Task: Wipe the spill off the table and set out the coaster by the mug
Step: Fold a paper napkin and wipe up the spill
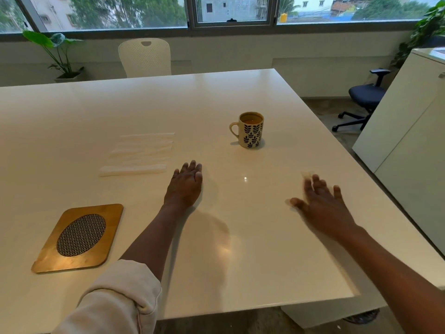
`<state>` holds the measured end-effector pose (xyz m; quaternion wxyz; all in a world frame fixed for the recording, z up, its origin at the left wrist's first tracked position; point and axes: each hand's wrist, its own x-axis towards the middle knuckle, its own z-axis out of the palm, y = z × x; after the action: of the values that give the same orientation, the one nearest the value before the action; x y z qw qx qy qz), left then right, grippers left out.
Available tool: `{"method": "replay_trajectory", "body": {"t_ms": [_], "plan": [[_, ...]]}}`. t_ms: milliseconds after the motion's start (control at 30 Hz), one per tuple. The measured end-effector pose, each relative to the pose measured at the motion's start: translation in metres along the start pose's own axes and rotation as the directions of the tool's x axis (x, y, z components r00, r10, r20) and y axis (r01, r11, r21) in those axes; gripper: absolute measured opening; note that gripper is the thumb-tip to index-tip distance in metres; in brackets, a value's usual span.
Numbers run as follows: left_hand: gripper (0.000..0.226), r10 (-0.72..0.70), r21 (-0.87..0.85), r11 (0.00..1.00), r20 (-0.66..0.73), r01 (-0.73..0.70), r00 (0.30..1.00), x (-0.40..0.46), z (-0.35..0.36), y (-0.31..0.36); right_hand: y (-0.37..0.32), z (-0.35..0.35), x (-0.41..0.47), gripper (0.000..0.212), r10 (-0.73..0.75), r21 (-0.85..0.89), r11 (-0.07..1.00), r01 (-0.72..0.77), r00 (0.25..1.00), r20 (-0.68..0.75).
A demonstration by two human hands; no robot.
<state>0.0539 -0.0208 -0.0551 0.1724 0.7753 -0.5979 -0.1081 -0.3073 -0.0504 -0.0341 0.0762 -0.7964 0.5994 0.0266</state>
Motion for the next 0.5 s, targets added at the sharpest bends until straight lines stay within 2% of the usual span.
{"method": "replay_trajectory", "body": {"t_ms": [233,400,500], "plan": [[0.052,0.004,0.015,1.000,0.001,-0.004,1.000,0.001,0.001,-0.001,-0.019,0.000,0.028,0.105,0.044,0.059,0.997,-0.044,0.999,-0.002],[0.052,0.004,0.011,1.000,0.004,-0.004,1.000,0.000,0.001,0.000,-0.093,0.008,0.034,0.092,-0.139,0.065,0.988,0.138,0.990,0.011],[0.051,0.002,0.001,1.000,0.006,-0.002,1.000,0.000,-0.002,0.001,-0.147,0.015,0.022,0.088,-0.301,0.083,0.951,0.298,0.953,0.026]]}}
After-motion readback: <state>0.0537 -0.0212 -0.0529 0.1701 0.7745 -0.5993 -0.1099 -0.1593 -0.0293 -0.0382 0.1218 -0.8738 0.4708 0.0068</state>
